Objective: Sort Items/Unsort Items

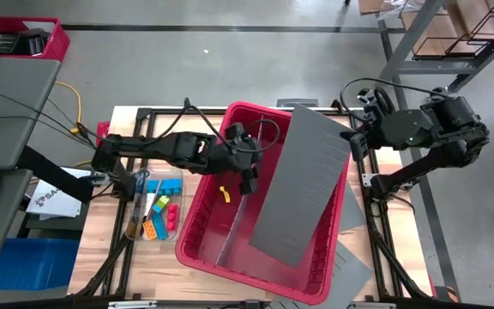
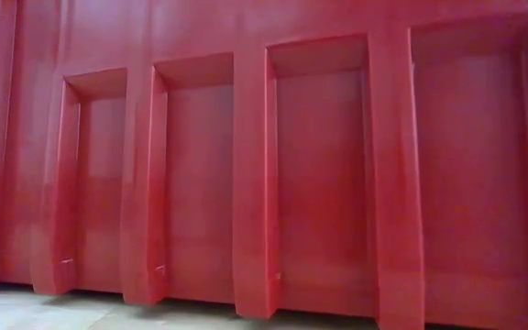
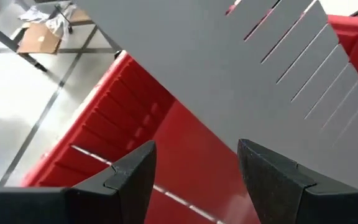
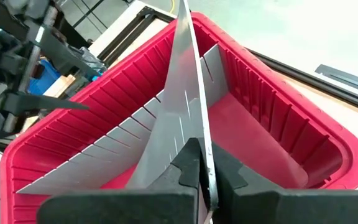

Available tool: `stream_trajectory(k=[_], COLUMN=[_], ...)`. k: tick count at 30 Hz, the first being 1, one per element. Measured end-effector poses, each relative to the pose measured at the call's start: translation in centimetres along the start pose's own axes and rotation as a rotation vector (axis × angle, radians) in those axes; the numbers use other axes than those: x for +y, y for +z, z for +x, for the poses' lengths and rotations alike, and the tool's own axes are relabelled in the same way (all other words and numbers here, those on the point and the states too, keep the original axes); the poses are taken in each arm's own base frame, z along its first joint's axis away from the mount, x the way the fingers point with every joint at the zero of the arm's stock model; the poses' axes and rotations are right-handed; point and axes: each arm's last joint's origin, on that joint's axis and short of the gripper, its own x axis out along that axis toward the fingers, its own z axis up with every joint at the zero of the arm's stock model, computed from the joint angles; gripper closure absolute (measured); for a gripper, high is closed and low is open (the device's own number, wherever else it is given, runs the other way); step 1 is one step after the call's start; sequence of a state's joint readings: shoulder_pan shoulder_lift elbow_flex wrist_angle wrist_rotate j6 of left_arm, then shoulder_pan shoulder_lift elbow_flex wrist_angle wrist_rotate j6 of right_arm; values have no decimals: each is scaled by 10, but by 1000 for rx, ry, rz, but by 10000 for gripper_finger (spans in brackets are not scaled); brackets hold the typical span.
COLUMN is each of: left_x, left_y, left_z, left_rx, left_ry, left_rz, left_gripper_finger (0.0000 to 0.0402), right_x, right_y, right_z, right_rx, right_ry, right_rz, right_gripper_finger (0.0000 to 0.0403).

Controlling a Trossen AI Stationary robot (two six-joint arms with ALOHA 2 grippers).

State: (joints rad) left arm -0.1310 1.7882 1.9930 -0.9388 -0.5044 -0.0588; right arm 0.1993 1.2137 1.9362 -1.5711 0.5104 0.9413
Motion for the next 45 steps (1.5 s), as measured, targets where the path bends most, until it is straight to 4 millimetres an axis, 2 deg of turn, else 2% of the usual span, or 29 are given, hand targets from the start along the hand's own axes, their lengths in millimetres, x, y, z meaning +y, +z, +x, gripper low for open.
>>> stream_trajectory(k=[11, 15, 18, 21, 23, 28, 30, 34, 39, 45], left_x=[5, 12, 27, 49, 62, 83, 88, 82, 70, 52], left_y=[3, 1, -2, -4, -11, -22, -23, -26, -38, -39], left_z=[5, 32, 58, 75, 85, 93, 93, 106, 124, 134], left_rx=[-22, -60, -81, -117, -80, -10, -4, 1, 43, -53], left_ry=[-28, -123, -195, -323, -399, -438, -508, -757, -793, -907], left_rz=[-27, -76, -184, -301, -346, -380, -403, -433, -468, -503], left_gripper_finger=[179, 179, 179, 178, 178, 178, 178, 178, 178, 178], right_x=[0, 1, 1, 1, 3, 3, 3, 4, 4, 9], right_y=[0, 0, 0, -1, 0, 1, 1, 0, 0, 4], right_z=[0, 0, 0, 0, 0, 0, 0, 0, 0, 0], right_rx=[4, 5, 15, 30, 27, 24, 24, 28, 31, 1], right_ry=[3, 7, 16, 30, 43, 53, 53, 57, 65, 115], right_rz=[-2, -5, -5, -20, -32, -37, -41, -56, -70, -93], right_gripper_finger=[403, 403, 403, 403, 403, 403, 403, 403, 403, 403])
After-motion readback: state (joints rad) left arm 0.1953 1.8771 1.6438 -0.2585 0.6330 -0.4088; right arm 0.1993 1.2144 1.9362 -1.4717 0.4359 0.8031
